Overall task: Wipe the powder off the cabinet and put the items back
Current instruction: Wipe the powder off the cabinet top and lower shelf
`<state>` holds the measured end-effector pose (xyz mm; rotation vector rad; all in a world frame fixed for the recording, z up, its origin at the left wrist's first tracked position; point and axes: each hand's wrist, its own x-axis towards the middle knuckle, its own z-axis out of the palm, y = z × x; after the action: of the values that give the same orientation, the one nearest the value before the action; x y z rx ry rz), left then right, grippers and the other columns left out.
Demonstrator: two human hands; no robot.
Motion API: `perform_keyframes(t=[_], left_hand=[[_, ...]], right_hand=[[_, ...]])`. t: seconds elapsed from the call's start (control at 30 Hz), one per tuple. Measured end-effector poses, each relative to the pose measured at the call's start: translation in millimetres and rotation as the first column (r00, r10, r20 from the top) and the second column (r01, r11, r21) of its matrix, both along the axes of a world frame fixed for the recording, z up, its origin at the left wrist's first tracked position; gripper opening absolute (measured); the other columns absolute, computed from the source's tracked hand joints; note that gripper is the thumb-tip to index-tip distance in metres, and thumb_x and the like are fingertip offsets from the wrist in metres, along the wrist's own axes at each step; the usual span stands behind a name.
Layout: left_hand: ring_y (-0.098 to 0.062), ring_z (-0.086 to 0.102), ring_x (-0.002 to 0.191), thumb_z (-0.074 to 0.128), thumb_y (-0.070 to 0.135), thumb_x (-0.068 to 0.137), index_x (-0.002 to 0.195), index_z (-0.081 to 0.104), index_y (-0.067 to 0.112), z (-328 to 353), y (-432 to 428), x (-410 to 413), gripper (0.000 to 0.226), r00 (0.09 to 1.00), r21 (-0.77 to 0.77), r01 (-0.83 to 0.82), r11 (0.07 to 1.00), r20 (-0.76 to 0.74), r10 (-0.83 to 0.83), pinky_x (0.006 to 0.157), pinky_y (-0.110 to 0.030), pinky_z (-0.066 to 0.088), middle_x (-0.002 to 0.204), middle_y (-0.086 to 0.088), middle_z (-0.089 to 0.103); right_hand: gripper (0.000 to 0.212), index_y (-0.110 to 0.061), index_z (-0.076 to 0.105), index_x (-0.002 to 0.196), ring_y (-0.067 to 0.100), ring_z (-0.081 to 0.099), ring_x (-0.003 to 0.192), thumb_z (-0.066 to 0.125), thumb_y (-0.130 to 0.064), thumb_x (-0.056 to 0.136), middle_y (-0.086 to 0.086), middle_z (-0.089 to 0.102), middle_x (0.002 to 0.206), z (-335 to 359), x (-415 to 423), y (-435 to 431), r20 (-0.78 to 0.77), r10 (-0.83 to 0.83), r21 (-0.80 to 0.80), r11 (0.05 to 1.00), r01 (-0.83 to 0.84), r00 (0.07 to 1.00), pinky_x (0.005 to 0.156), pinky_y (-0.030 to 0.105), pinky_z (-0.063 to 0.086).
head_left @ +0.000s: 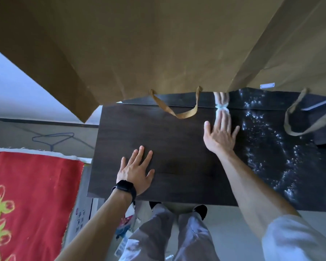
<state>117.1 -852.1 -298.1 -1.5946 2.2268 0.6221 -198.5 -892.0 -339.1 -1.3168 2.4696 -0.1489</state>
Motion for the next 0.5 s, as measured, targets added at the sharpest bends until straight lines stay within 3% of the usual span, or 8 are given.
perform_keyframes(t=[0.1, 0.17, 0.23, 0.33, 0.43, 0.5], left_hand=[[-0.018, -0.002, 0.152, 0.032, 0.054, 0.098, 0.156, 0.004, 0.039, -2.5, 0.6, -0.5, 0.066, 1.0, -0.004, -0.014, 1.0, -0.024, 0.014, 0.121, -0.049, 0.007, 0.166, 0.005, -0.008], [-0.017, -0.001, 0.152, 0.033, 0.052, 0.099, 0.156, 0.005, 0.04, -2.8, 1.0, 2.8, 0.065, 0.999, -0.01, -0.009, 1.0, -0.048, 0.008, 0.121, -0.048, 0.007, 0.166, 0.005, -0.006], [-0.017, 0.006, 0.152, 0.037, 0.047, 0.099, 0.156, 0.012, 0.037, -0.8, 6.1, 10.4, 0.063, 0.995, -0.042, -0.037, 0.998, -0.095, 0.032, 0.121, -0.047, 0.01, 0.166, 0.005, 0.002], [-0.021, 0.018, 0.15, 0.049, 0.035, 0.097, 0.155, 0.026, 0.027, 6.1, 26.5, 32.5, 0.063, 0.978, -0.086, -0.173, 0.981, -0.136, 0.16, 0.12, -0.047, 0.019, 0.164, 0.002, 0.017], [-0.024, 0.024, 0.148, 0.055, 0.026, 0.094, 0.154, 0.031, 0.022, 7.0, 57.9, 64.3, 0.064, 0.973, -0.099, -0.219, 0.971, -0.089, 0.211, 0.118, -0.051, 0.025, 0.163, -0.001, 0.023], [-0.026, 0.027, 0.147, 0.055, 0.026, 0.093, 0.153, 0.034, 0.021, 7.2, 74.8, 82.5, 0.063, 0.968, -0.104, -0.244, 0.964, -0.077, 0.237, 0.117, -0.053, 0.026, 0.162, -0.002, 0.025]], right_hand=[[0.079, -0.017, -0.004, 0.159, 0.016, -0.011, 0.153, 0.007, -0.061, 0.095, 0.001, -0.006, 0.168, 3.1, -25.1, 5.8, 0.025, -0.162, 0.049, 0.986, 0.161, 0.986, 0.121, 0.061, -0.001], [0.082, -0.012, -0.003, 0.159, 0.018, -0.014, 0.153, 0.008, -0.061, 0.094, 0.005, -0.008, 0.168, 2.4, 0.2, 5.9, 0.021, -0.125, 0.062, 0.99, 0.123, 0.992, 0.121, 0.061, 0.0], [0.078, -0.011, 0.002, 0.159, 0.02, -0.01, 0.154, 0.013, -0.059, 0.098, 0.005, -0.003, 0.168, 2.7, 51.7, 18.0, -0.017, 0.056, 0.028, 0.998, -0.056, 0.998, 0.122, 0.059, -0.001], [0.073, -0.012, 0.008, 0.159, 0.02, -0.005, 0.155, 0.021, -0.054, 0.101, 0.005, 0.002, 0.168, 1.9, 146.2, 58.3, -0.018, 0.35, -0.089, 0.932, -0.35, 0.937, 0.122, 0.057, 0.0], [0.068, -0.014, 0.014, 0.159, 0.017, -0.004, 0.155, 0.026, -0.05, 0.103, 0.001, 0.005, 0.168, 0.4, 217.0, 101.1, 0.041, 0.622, -0.123, 0.78, -0.614, 0.782, 0.12, 0.06, 0.014], [0.065, -0.017, 0.015, 0.159, 0.013, -0.004, 0.154, 0.027, -0.048, 0.104, -0.003, 0.005, 0.168, -0.1, 220.9, 120.6, 0.037, 0.726, -0.113, 0.686, -0.719, 0.687, 0.118, 0.06, 0.018]])
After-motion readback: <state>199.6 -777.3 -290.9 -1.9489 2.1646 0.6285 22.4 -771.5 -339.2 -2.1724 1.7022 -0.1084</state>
